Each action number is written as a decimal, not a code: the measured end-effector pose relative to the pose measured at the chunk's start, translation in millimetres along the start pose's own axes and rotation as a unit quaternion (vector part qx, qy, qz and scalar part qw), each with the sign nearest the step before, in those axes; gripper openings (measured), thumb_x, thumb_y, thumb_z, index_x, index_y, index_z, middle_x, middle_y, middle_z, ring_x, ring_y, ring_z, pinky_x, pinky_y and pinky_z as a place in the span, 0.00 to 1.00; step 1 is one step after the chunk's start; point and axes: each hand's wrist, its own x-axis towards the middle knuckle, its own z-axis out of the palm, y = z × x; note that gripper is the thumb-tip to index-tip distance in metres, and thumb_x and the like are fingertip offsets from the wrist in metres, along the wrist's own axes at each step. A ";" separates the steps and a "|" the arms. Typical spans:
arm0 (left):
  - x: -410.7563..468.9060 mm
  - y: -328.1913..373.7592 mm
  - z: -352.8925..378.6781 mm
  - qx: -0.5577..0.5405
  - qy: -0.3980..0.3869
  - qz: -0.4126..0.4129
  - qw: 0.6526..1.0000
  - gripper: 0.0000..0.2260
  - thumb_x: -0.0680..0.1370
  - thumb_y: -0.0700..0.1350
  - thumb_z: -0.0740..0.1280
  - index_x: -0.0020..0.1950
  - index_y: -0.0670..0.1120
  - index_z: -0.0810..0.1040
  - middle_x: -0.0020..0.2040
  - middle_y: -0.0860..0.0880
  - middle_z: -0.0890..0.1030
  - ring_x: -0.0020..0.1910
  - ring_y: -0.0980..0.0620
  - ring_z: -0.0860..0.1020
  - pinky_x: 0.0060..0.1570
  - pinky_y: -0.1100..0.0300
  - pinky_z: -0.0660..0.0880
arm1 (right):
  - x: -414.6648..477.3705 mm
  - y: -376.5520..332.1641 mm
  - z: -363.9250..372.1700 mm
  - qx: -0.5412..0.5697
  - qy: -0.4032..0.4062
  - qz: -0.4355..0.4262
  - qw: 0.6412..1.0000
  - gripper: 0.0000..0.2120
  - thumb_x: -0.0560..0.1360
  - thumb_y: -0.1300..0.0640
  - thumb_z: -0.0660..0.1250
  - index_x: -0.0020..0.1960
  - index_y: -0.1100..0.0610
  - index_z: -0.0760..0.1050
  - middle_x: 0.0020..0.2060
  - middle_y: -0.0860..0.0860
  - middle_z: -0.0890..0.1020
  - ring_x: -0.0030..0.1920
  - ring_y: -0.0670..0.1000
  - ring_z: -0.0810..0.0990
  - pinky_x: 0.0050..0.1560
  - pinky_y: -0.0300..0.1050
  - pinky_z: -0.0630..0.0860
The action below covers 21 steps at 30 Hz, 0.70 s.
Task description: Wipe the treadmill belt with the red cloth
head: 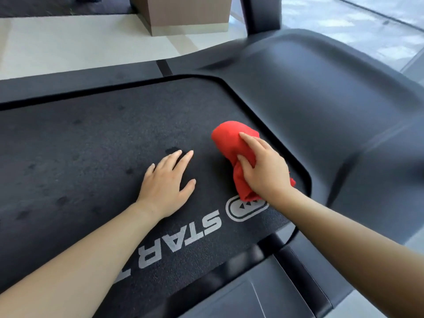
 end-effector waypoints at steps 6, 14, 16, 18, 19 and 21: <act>0.3 6.7 14.7 0.017 0.001 0.005 1.000 0.24 0.77 0.58 0.53 0.74 0.57 0.58 0.76 0.53 0.56 0.75 0.53 0.51 0.72 0.44 0.48 | -15.3 4.9 -14.0 -0.068 -0.117 -0.058 0.989 0.27 0.73 0.47 0.67 0.71 0.45 0.66 0.71 0.52 0.66 0.68 0.58 0.68 0.61 0.56 0.72; -0.7 5.9 16.6 0.010 0.018 0.001 1.000 0.24 0.76 0.59 0.55 0.73 0.57 0.60 0.75 0.53 0.58 0.74 0.53 0.53 0.72 0.45 0.47 | 28.3 0.1 22.2 -0.056 -0.138 -0.034 0.988 0.29 0.73 0.46 0.66 0.72 0.45 0.63 0.73 0.51 0.63 0.72 0.53 0.62 0.65 0.50 0.67; -0.6 6.1 16.7 0.010 0.022 0.002 1.000 0.24 0.76 0.58 0.55 0.72 0.57 0.61 0.75 0.53 0.58 0.74 0.53 0.53 0.72 0.45 0.48 | 37.0 -5.3 28.7 -0.061 -0.134 -0.024 0.989 0.28 0.74 0.48 0.66 0.72 0.45 0.63 0.73 0.51 0.65 0.71 0.54 0.64 0.66 0.49 0.66; -1.4 5.9 16.6 0.009 0.023 0.004 1.000 0.24 0.76 0.58 0.56 0.72 0.57 0.61 0.75 0.53 0.58 0.74 0.53 0.53 0.72 0.45 0.48 | 33.8 -9.0 26.6 -0.063 -0.136 -0.035 0.988 0.27 0.74 0.50 0.65 0.72 0.46 0.64 0.71 0.52 0.67 0.69 0.55 0.67 0.65 0.47 0.65; -1.7 5.9 16.5 0.009 0.024 0.005 1.000 0.24 0.76 0.58 0.56 0.72 0.57 0.61 0.75 0.52 0.58 0.74 0.53 0.54 0.72 0.45 0.48 | 28.3 -10.1 22.1 -0.060 -0.138 -0.041 0.988 0.27 0.74 0.52 0.65 0.72 0.46 0.65 0.71 0.52 0.68 0.68 0.56 0.69 0.65 0.47 0.66; -2.1 6.8 15.8 0.010 0.024 0.005 1.000 0.24 0.76 0.57 0.56 0.72 0.56 0.62 0.75 0.52 0.58 0.74 0.53 0.54 0.72 0.45 0.48 | 11.4 -10.7 10.8 -0.053 -0.149 -0.054 0.986 0.26 0.74 0.54 0.66 0.71 0.46 0.66 0.70 0.52 0.70 0.68 0.55 0.70 0.64 0.46 0.66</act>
